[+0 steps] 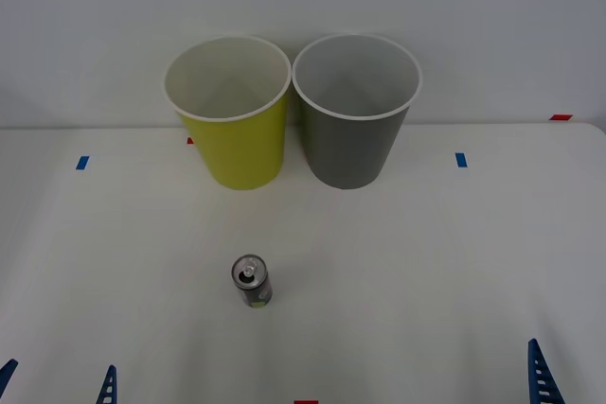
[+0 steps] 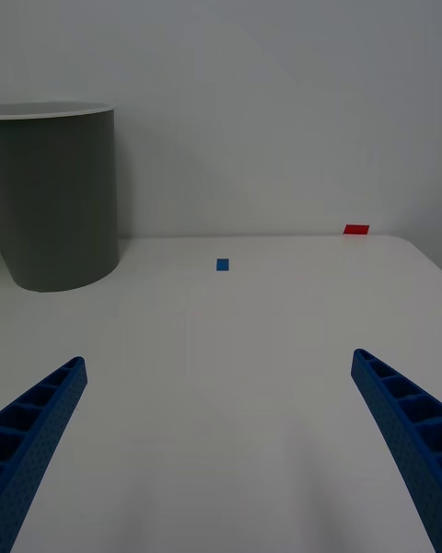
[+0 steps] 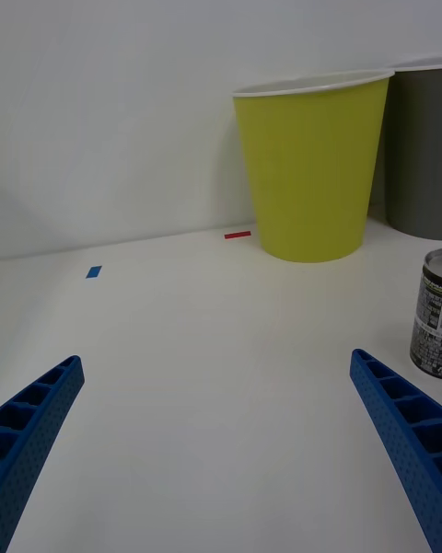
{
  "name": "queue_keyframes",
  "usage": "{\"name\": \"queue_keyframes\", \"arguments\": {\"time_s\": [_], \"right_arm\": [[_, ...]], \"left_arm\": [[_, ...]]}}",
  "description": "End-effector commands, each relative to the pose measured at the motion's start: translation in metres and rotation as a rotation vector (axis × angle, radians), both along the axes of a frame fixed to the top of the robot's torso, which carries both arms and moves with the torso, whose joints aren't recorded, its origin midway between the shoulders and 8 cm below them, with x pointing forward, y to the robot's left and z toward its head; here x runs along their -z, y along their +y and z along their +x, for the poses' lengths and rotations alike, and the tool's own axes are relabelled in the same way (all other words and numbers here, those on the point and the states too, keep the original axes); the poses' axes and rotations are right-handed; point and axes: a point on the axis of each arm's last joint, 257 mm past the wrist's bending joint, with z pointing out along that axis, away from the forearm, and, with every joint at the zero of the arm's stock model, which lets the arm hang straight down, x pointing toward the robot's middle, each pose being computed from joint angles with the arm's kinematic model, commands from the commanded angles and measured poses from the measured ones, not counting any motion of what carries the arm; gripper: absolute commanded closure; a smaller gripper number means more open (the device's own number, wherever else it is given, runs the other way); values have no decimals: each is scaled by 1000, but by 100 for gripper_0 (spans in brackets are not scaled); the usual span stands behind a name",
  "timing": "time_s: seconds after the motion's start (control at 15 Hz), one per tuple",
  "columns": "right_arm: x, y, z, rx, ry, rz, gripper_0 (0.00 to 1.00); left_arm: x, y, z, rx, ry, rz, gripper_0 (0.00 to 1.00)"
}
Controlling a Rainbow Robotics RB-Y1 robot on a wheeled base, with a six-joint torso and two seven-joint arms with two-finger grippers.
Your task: Put cans in the gray bin and PET bottles in the light green bin.
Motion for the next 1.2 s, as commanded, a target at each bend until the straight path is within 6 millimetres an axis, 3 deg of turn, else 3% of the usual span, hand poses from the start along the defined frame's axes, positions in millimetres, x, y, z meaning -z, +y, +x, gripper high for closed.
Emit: {"name": "queue_keyframes", "arguments": {"time_s": [0.07,1.2], "right_arm": [[0,0,0,0,0,0,0],[0,0,0,0,0,0,0]], "left_arm": [[0,0,0,0,0,0,0],[0,0,0,0,0,0,0]]}}
